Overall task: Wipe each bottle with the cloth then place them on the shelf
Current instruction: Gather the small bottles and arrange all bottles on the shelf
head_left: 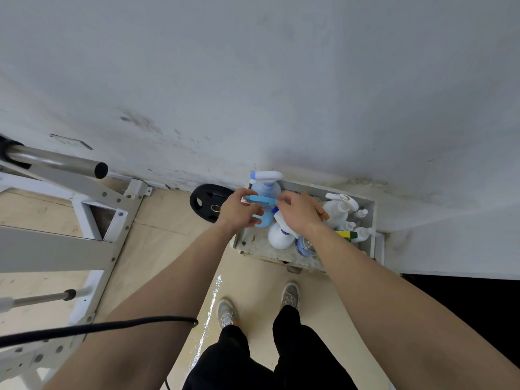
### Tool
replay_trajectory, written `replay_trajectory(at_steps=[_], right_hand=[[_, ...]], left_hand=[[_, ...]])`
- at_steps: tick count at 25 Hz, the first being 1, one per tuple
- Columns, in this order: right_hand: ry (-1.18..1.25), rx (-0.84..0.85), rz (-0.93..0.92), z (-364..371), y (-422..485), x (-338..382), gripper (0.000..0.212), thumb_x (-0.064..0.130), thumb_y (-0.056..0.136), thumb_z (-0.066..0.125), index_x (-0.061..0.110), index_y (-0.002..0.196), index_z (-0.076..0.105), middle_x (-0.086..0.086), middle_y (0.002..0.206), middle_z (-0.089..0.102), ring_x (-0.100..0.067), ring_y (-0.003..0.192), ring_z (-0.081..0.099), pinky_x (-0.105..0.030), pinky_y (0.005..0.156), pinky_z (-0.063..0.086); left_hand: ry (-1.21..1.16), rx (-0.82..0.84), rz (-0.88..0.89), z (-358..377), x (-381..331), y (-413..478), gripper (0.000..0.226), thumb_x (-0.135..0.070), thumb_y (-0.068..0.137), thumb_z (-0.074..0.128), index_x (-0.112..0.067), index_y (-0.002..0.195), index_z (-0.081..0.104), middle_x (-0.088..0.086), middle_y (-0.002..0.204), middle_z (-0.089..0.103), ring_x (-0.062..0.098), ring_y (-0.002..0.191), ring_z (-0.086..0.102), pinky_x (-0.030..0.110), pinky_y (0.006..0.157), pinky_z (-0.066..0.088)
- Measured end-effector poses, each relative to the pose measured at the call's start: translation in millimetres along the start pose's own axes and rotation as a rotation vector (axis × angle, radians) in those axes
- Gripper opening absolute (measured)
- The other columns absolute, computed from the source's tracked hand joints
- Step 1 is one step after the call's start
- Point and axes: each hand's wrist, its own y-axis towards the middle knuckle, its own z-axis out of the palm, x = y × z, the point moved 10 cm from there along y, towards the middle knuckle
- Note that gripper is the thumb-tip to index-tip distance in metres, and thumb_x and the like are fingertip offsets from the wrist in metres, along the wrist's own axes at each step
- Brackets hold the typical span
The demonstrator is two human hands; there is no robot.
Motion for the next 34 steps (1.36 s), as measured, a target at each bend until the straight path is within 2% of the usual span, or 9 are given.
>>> replay_trajectory(at_steps=[4, 11, 15, 18, 21, 26, 28, 31, 34], right_hand=[[0.076, 0.028, 0.016, 8, -6, -3, 0.039, 0.018, 0.102, 0.043, 0.019, 0.138, 0.055, -0.006, 0.125, 0.065, -0.023, 0.104, 0.058, -0.036, 0.09, 0.047], [0.178, 0.063, 0.04, 21, -5, -6, 0.05, 0.022, 0.1, 0.047, 0.021, 0.15, 0.044, -0.002, 0.143, 0.057, -0.024, 0.123, 0.056, -0.038, 0.1, 0.046], [0.155, 0.026, 0.03, 15, -10, -8, 0.045, 0.021, 0.099, 0.051, 0.022, 0.144, 0.047, -0.003, 0.13, 0.061, -0.023, 0.104, 0.059, -0.038, 0.086, 0.051], [0.14, -0.025, 0.038, 5, -18, -15, 0.048, 0.023, 0.098, 0.054, 0.019, 0.145, 0.047, -0.001, 0.132, 0.058, -0.022, 0.114, 0.056, -0.031, 0.087, 0.043], [0.141, -0.123, 0.024, -12, -27, -20, 0.043, 0.02, 0.094, 0.055, 0.016, 0.137, 0.054, -0.002, 0.128, 0.06, -0.022, 0.116, 0.057, -0.033, 0.092, 0.046], [0.02, -0.315, -0.036, -64, -33, -19, 0.024, 0.018, 0.095, 0.057, 0.021, 0.116, 0.069, 0.002, 0.116, 0.07, -0.02, 0.103, 0.064, -0.039, 0.092, 0.054], [-0.063, -0.315, -0.018, -76, -29, -24, 0.016, 0.03, 0.096, 0.062, 0.022, 0.107, 0.071, 0.001, 0.105, 0.073, -0.023, 0.095, 0.066, -0.04, 0.087, 0.056], [-0.25, -0.256, -0.019, -74, -23, -30, 0.036, 0.048, 0.098, 0.056, 0.02, 0.082, 0.071, -0.001, 0.074, 0.069, -0.026, 0.075, 0.065, -0.037, 0.067, 0.053], [-0.44, -0.211, -0.012, -64, -20, -29, 0.022, 0.029, 0.1, 0.052, 0.018, 0.088, 0.067, -0.006, 0.085, 0.068, -0.03, 0.085, 0.066, -0.032, 0.063, 0.043]], left_hand=[[0.235, -0.106, 0.139, -8, -8, 3, 0.022, -0.015, 0.094, 0.065, -0.012, 0.116, 0.069, 0.004, 0.085, 0.073, 0.012, 0.063, 0.069, 0.019, 0.057, 0.055], [0.266, -0.112, 0.145, -9, -5, 5, 0.027, -0.02, 0.092, 0.069, -0.013, 0.118, 0.067, 0.005, 0.086, 0.073, 0.013, 0.069, 0.071, 0.023, 0.064, 0.06], [0.322, -0.08, 0.092, -12, 2, 3, 0.04, -0.019, 0.088, 0.07, -0.015, 0.126, 0.058, 0.004, 0.096, 0.073, 0.012, 0.066, 0.073, 0.032, 0.071, 0.062], [0.419, -0.072, 0.059, -21, 4, -4, 0.045, -0.029, 0.088, 0.071, -0.018, 0.127, 0.054, 0.002, 0.099, 0.071, 0.013, 0.073, 0.072, 0.032, 0.071, 0.059], [0.528, -0.15, 0.098, -37, -12, -12, 0.05, -0.036, 0.084, 0.074, -0.018, 0.126, 0.054, -0.003, 0.095, 0.068, 0.016, 0.086, 0.067, 0.036, 0.077, 0.057], [0.628, -0.149, 0.322, -15, -71, -28, 0.019, -0.023, 0.083, 0.068, -0.023, 0.1, 0.061, -0.009, 0.075, 0.061, 0.011, 0.07, 0.058, 0.027, 0.058, 0.041], [0.651, -0.058, 0.374, 14, -81, -29, 0.01, -0.019, 0.084, 0.066, -0.022, 0.093, 0.065, -0.011, 0.073, 0.063, 0.014, 0.074, 0.061, 0.026, 0.061, 0.043], [0.659, 0.025, 0.413, 55, -87, -25, 0.008, -0.02, 0.087, 0.065, -0.022, 0.093, 0.069, -0.008, 0.085, 0.068, 0.015, 0.086, 0.065, 0.027, 0.072, 0.05], [0.641, 0.036, 0.404, 77, -88, -17, 0.014, -0.016, 0.089, 0.062, -0.019, 0.1, 0.071, -0.003, 0.093, 0.07, 0.017, 0.09, 0.066, 0.029, 0.079, 0.053]])
